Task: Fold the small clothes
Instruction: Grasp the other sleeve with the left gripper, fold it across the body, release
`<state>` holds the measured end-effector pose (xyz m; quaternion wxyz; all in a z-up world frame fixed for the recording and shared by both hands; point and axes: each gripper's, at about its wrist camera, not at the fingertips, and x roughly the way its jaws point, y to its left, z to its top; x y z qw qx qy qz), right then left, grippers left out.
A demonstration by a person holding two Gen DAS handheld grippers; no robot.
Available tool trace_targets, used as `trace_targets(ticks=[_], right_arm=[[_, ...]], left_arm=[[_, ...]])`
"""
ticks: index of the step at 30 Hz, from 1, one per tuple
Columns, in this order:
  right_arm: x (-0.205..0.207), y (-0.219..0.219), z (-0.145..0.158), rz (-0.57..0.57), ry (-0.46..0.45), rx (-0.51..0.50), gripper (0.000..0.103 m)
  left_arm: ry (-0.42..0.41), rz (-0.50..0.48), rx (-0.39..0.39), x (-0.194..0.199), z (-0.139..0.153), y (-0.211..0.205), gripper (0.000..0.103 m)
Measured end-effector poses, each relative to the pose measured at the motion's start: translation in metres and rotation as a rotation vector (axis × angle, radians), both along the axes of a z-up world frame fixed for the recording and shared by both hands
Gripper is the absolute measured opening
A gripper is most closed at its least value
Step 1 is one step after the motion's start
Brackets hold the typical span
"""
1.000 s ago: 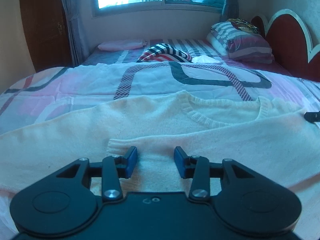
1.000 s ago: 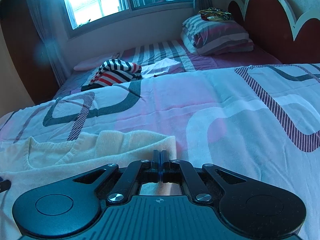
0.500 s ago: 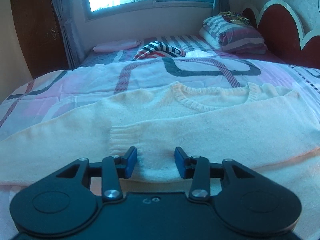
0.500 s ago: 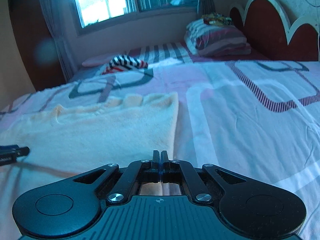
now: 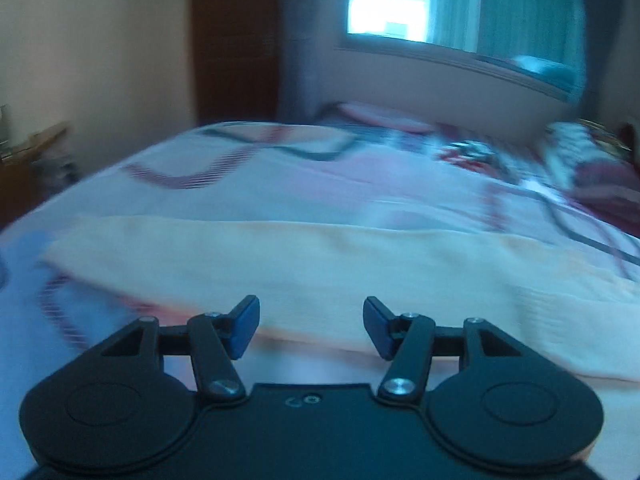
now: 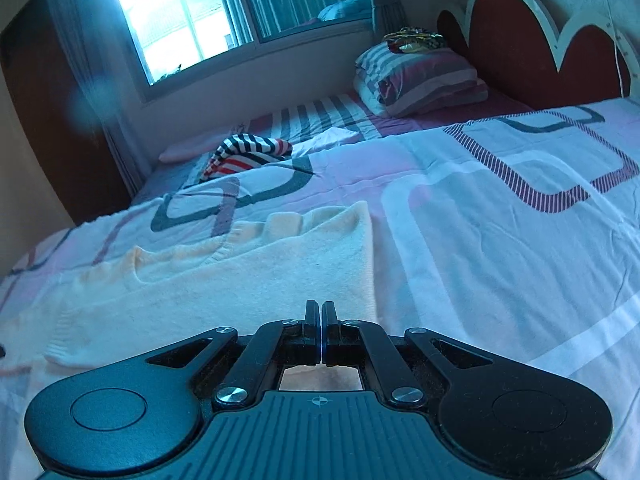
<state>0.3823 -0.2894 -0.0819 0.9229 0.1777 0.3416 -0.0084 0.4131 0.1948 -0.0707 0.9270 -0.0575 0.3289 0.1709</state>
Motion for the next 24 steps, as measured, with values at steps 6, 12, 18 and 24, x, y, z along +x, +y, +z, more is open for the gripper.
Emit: trace_targets(ticks=[6, 12, 18, 24], right_arm=[[0.009, 0.021, 0.0, -0.004, 0.006, 0.023, 0.019], [0.011, 0.033, 0.012, -0.018, -0.029, 0.007, 0.036], [0.008, 0.032, 0.016, -0.046, -0.026, 0.002, 0.036], [0.004, 0.03, 0.017, -0.049, -0.024, -0.001, 0.036]], left_arm=[[-0.011, 0.272, -0.141, -0.02, 0.001, 0.114, 0.051], [-0.124, 0.363, -0.39, -0.031, -0.012, 0.172, 0.048], [-0.195, 0.384, -0.485, -0.028, -0.021, 0.187, 0.034], [-0.214, 0.369, -0.458, -0.027, -0.019, 0.184, 0.001]])
